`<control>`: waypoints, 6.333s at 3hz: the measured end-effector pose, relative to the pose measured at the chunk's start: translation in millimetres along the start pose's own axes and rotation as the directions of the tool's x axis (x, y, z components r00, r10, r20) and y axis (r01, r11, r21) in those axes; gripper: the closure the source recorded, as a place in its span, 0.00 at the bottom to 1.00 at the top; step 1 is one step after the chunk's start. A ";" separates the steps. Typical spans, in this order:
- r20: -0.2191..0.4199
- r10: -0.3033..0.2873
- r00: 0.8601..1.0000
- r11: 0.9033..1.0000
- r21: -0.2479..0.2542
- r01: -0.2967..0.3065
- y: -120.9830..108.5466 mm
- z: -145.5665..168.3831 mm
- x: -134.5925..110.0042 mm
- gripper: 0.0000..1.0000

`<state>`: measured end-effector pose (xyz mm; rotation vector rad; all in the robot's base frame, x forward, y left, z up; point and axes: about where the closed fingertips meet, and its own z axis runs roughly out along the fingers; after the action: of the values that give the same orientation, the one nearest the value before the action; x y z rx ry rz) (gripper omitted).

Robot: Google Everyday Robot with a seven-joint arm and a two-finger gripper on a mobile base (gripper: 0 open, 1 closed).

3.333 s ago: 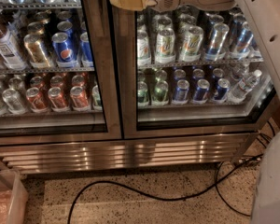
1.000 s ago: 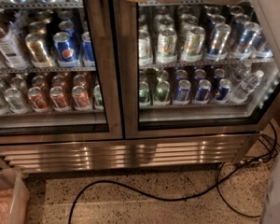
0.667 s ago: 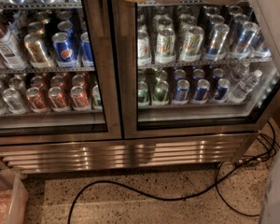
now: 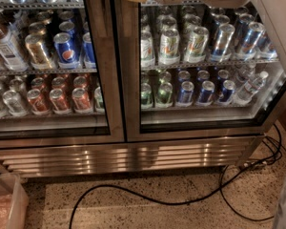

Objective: Open right fridge door

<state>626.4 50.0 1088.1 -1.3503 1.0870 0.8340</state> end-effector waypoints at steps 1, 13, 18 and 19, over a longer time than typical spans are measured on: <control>0.000 0.000 1.000 1.000 0.000 0.000 -1.9 -0.4 0.7 1.00; -0.010 0.055 0.998 0.998 0.013 -0.055 0.4 -2.3 2.1 0.81; -0.009 0.055 0.998 0.998 0.013 -0.055 0.7 -2.1 2.0 0.00; -0.009 0.055 0.998 0.998 0.013 -0.055 6.5 -0.2 -0.3 0.00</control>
Offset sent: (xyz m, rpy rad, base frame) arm -0.1115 0.0198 0.0420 -0.0319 0.0634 -0.0949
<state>620.2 50.4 1086.2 -1.3204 1.1397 0.8606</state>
